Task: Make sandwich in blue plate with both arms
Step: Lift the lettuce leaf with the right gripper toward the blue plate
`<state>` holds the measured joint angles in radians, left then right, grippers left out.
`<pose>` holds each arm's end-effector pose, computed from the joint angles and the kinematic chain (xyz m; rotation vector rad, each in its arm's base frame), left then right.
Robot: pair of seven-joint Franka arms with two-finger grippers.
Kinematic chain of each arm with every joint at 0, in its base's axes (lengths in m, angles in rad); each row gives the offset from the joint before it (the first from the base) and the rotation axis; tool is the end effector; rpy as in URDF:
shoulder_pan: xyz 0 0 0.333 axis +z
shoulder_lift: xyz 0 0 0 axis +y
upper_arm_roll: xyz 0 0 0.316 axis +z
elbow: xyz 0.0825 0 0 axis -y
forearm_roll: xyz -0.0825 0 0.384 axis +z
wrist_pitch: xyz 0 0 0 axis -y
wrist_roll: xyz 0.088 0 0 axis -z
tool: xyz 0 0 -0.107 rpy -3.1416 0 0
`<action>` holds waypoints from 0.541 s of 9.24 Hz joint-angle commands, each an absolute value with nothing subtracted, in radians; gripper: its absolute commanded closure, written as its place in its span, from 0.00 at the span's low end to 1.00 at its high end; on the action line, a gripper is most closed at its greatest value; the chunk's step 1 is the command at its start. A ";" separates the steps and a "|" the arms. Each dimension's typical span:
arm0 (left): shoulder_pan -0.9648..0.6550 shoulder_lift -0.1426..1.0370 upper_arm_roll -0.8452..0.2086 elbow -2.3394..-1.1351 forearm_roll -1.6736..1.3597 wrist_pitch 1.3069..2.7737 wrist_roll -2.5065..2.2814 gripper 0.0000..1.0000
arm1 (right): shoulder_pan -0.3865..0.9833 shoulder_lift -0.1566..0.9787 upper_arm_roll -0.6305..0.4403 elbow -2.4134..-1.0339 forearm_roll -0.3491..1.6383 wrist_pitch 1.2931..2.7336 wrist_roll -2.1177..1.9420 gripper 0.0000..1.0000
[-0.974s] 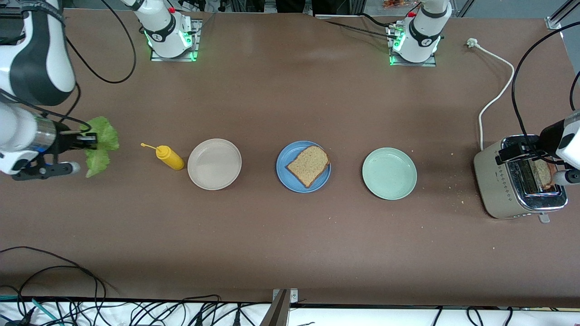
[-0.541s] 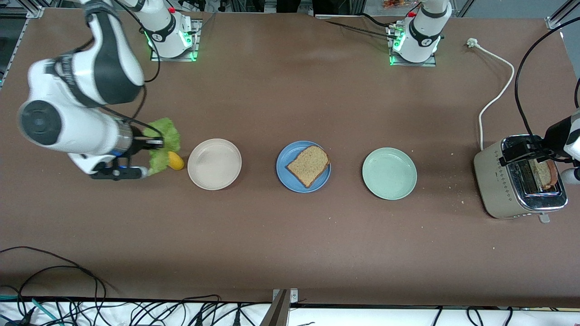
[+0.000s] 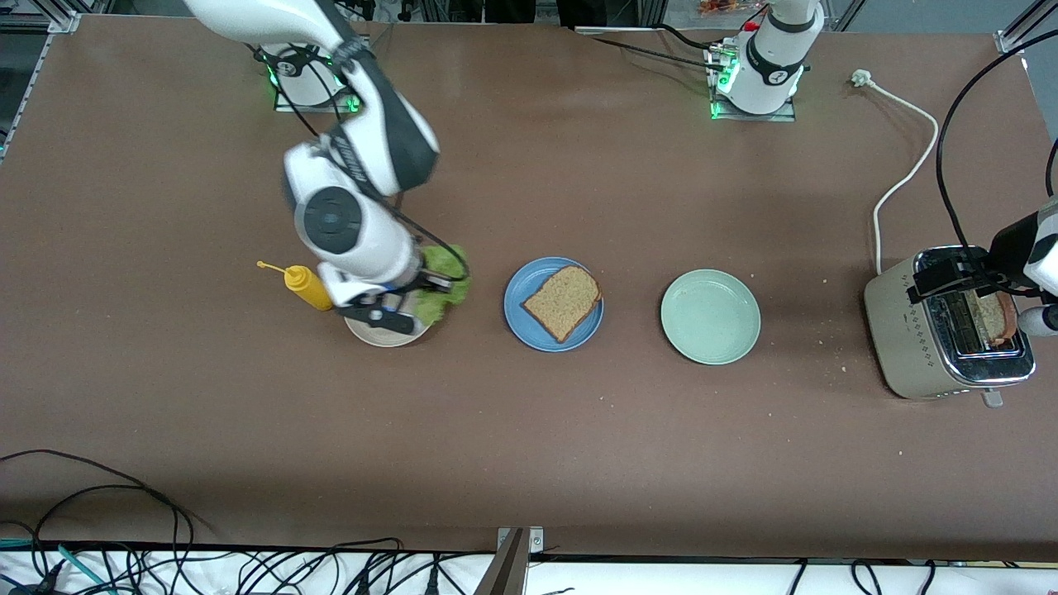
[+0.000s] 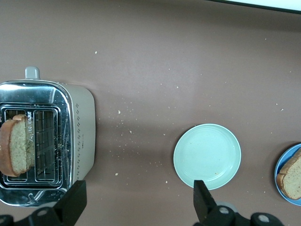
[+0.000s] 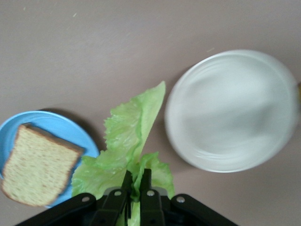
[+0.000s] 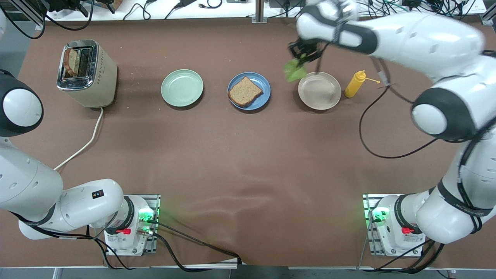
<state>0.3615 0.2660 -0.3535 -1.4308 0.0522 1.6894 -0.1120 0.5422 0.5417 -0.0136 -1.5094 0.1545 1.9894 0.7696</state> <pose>0.6372 0.0374 0.5510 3.0958 0.1951 0.0105 0.5936 0.3594 0.3454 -3.0312 0.4682 0.1978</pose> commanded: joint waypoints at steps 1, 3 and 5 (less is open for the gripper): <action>0.356 0.265 -0.344 -1.419 0.038 1.677 -0.100 0.00 | 0.674 0.678 -0.026 -1.473 0.213 2.237 1.034 1.00; 0.356 0.265 -0.345 -1.419 0.038 1.677 -0.097 0.00 | 0.741 0.771 -0.026 -1.447 0.228 2.490 1.153 1.00; 0.354 0.265 -0.345 -1.419 0.040 1.675 -0.100 0.00 | 0.781 0.822 -0.026 -1.399 0.261 2.522 1.273 0.70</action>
